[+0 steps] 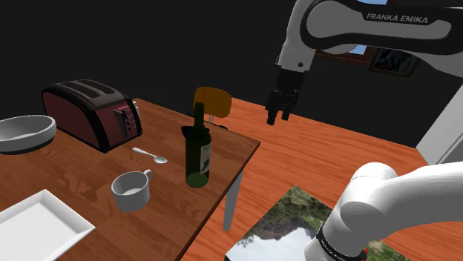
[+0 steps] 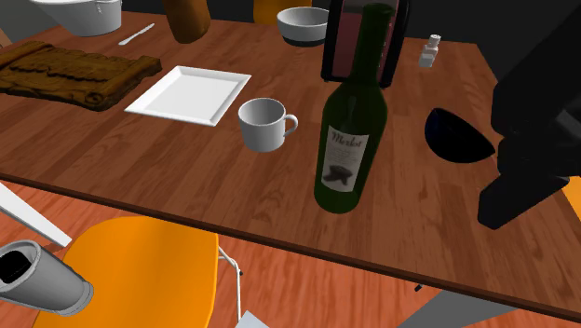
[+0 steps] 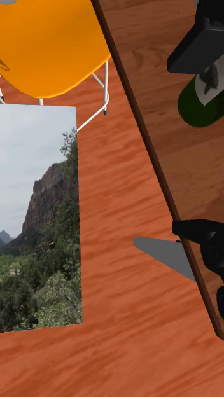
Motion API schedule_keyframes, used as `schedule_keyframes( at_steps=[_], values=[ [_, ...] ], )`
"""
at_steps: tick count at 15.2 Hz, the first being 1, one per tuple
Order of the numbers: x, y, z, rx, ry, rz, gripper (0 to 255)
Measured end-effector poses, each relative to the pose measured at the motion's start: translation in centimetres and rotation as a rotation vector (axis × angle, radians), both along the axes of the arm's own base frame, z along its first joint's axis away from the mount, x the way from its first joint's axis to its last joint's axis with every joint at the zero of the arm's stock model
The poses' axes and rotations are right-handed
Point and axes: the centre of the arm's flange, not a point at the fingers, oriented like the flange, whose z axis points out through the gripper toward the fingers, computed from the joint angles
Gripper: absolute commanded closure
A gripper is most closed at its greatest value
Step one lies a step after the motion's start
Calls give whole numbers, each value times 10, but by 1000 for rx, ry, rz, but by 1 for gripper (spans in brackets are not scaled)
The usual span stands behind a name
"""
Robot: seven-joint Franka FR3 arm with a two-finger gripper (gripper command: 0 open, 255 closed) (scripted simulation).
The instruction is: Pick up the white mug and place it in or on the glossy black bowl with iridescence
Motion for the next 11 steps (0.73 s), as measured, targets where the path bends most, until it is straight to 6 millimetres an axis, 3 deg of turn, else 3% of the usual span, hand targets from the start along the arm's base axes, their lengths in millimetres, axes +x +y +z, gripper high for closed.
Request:
schedule_keyframes(
  at_steps=[3,11],
  values=[
    [7,14,-6,-5,0,4,0],
    [54,101,-39,-35,-5,25,0]
  ],
)
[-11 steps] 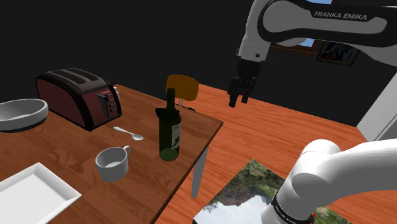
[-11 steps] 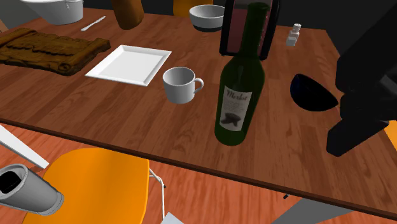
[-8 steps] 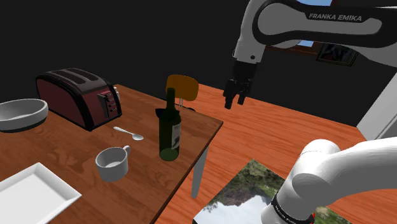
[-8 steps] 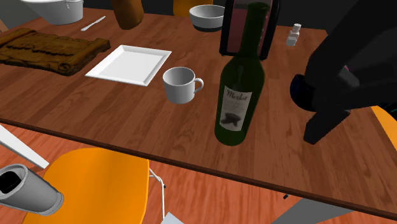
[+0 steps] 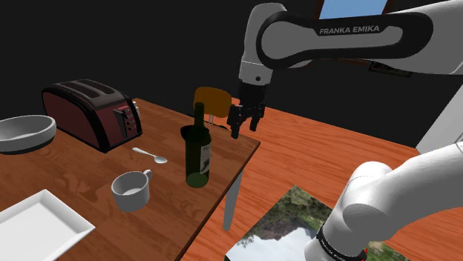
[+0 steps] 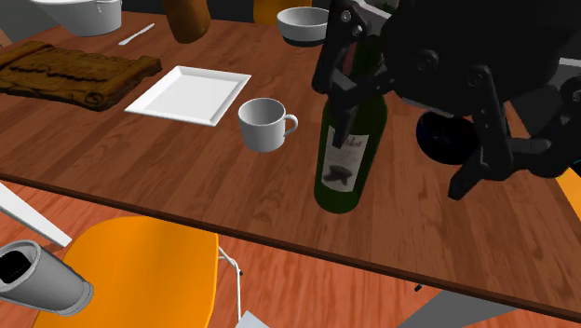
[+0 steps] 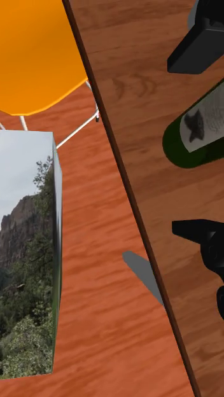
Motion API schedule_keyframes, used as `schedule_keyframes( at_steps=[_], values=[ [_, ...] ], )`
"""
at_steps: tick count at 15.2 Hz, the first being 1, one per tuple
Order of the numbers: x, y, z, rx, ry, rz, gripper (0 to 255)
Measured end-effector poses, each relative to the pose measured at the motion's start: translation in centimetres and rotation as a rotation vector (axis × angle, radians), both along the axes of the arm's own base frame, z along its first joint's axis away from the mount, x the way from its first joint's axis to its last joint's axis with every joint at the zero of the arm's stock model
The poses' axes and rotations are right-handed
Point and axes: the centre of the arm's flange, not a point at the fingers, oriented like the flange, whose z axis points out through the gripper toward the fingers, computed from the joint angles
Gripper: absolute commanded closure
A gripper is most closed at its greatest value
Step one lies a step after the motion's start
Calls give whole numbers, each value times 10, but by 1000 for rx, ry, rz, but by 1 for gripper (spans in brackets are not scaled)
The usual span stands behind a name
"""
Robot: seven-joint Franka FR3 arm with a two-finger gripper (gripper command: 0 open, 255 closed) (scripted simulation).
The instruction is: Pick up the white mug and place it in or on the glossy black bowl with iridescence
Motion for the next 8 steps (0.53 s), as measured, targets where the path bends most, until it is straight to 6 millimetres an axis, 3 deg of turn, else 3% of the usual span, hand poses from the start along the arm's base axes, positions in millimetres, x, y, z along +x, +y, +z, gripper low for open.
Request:
schedule_keyframes(
  at_steps=[8],
  values=[
    [49,90,-38,-31,-5,22,0]
  ],
)
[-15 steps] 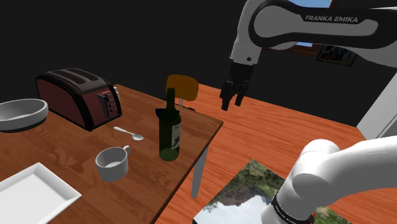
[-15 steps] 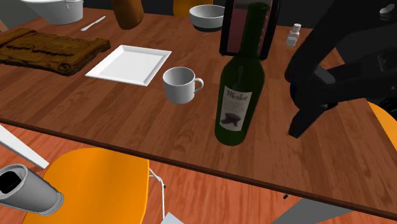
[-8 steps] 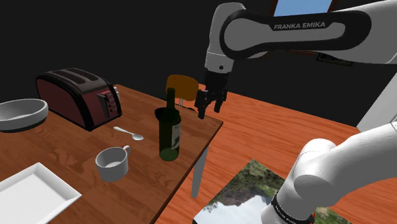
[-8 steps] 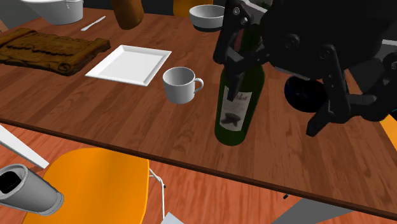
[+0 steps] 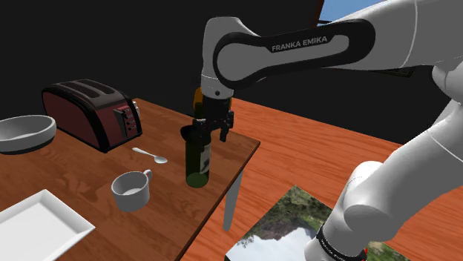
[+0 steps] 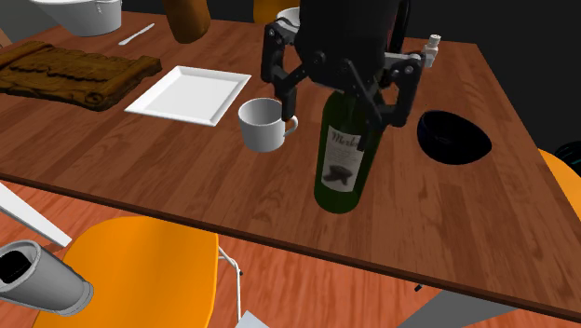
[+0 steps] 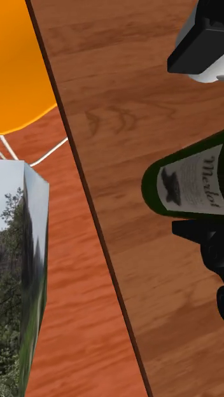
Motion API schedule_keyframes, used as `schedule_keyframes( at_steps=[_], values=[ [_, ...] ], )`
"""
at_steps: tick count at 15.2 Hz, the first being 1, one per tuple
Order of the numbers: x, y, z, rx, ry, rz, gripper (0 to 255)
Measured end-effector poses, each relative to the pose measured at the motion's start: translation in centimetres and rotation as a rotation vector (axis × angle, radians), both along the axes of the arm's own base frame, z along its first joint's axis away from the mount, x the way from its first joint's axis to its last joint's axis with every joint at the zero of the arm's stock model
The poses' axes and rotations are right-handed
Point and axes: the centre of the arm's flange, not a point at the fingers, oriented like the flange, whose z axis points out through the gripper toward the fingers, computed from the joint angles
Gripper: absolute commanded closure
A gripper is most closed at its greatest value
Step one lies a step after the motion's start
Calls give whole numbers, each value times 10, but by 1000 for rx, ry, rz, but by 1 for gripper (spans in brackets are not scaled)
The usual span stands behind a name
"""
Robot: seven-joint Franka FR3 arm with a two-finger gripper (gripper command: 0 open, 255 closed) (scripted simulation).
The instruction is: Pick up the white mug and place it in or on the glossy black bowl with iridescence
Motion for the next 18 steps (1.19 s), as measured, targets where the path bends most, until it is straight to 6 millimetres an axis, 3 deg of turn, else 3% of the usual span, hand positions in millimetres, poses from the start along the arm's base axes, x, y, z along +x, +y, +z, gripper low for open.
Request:
schedule_keyframes(
  at_steps=[10,18],
  values=[
    [57,117,-43,-33,-15,29,0],
    [101,206,-91,-66,-10,49,0]
  ],
)
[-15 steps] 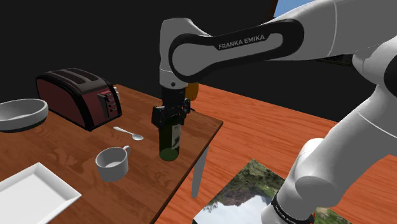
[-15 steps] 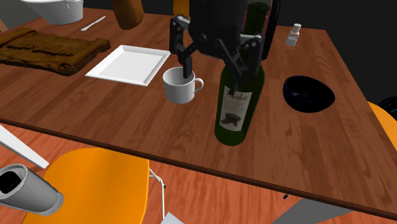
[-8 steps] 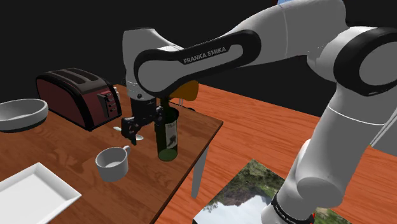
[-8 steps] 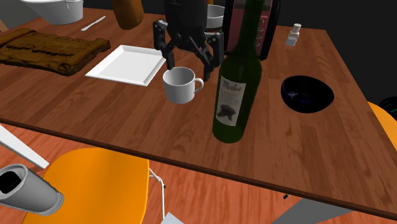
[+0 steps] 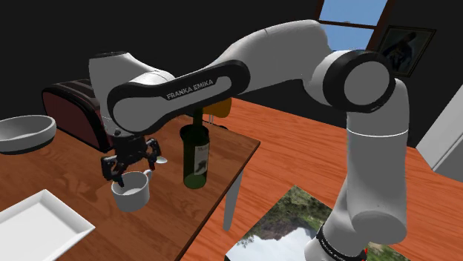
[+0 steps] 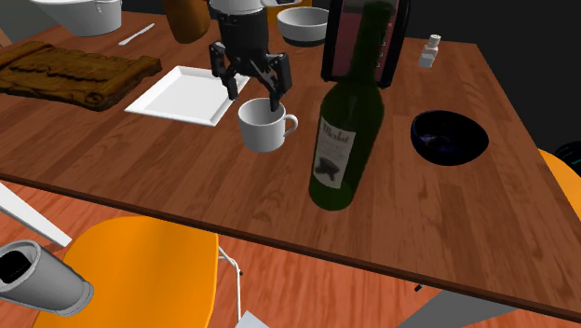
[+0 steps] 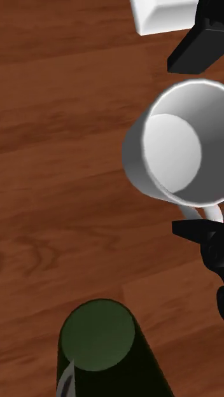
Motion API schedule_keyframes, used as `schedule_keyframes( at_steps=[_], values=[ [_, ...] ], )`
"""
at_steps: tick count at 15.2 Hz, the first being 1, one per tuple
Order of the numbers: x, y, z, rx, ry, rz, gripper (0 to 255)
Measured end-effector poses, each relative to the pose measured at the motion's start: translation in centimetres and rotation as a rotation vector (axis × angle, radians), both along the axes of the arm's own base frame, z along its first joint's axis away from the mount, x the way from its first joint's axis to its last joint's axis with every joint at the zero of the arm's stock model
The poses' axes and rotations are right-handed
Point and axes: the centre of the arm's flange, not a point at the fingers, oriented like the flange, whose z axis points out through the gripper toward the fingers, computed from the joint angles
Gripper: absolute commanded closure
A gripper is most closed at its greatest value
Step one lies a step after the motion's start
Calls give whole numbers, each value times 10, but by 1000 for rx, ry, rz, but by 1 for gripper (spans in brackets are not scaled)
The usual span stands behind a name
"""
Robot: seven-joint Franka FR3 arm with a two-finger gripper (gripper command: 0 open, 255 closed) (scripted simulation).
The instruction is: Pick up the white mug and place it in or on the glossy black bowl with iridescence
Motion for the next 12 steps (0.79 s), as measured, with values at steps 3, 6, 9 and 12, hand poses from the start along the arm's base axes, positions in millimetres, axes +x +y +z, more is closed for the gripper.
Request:
schedule_keyframes(
  at_steps=[3,6,9,12],
  values=[
    [14,32,-18,-11,-2,8,0],
    [28,60,-33,-21,-3,15,0],
    [31,67,-48,-24,-4,16,0],
    [31,66,-64,-24,-4,16,0]
  ],
)
